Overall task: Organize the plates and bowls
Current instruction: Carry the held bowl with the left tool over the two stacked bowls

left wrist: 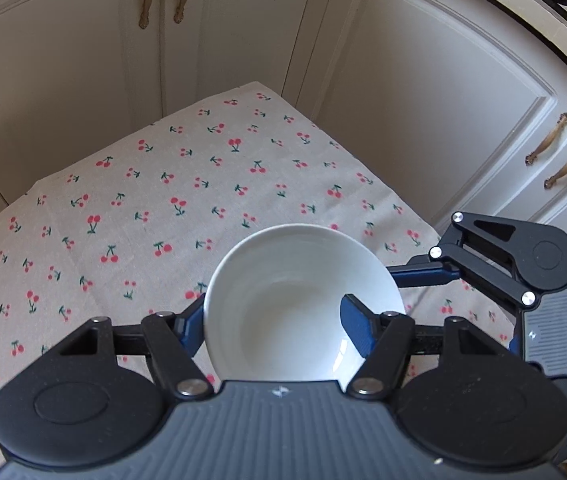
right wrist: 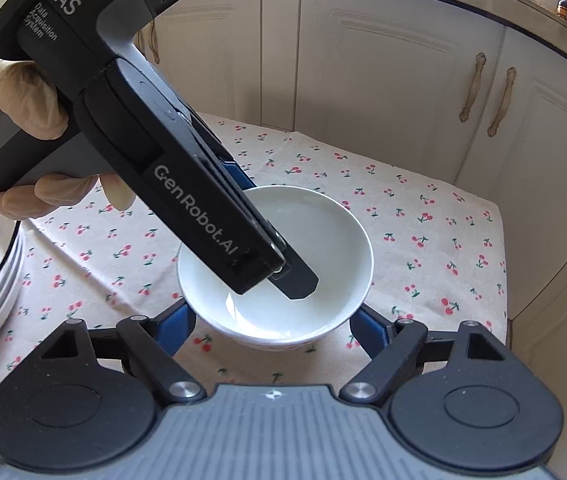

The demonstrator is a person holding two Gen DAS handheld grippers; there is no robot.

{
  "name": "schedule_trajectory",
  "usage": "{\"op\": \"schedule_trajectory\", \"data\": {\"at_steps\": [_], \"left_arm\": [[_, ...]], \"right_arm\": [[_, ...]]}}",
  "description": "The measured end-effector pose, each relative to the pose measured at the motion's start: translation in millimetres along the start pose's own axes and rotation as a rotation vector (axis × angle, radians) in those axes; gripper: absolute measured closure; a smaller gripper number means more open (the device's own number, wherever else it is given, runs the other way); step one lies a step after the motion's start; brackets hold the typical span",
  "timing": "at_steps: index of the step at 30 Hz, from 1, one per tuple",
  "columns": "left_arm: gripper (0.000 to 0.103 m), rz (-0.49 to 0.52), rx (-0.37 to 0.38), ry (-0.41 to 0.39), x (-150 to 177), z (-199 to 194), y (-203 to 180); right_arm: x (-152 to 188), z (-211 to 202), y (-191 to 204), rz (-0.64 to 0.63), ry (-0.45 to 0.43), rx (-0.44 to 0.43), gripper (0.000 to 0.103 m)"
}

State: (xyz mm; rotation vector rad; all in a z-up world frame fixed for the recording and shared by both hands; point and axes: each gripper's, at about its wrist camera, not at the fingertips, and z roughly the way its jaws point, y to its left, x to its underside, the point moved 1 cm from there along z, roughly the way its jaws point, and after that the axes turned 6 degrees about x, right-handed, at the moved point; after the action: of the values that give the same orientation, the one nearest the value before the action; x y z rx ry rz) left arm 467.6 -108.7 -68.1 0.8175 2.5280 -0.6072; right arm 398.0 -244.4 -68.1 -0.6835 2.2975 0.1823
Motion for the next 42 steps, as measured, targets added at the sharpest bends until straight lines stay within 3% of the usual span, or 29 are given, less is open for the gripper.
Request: {"op": "schedule_trajectory", "data": {"at_steps": [24, 42], "left_arm": [[0.035, 0.032, -0.034, -0.052, 55, -91, -52], [0.035, 0.044, -0.04, -0.092, 104, -137, -102]], "right_arm": [[16, -95, 71, -0.06, -0.028, -0.017, 0.016], [42, -143, 117, -0.084, -0.048, -0.03, 0.016]]}}
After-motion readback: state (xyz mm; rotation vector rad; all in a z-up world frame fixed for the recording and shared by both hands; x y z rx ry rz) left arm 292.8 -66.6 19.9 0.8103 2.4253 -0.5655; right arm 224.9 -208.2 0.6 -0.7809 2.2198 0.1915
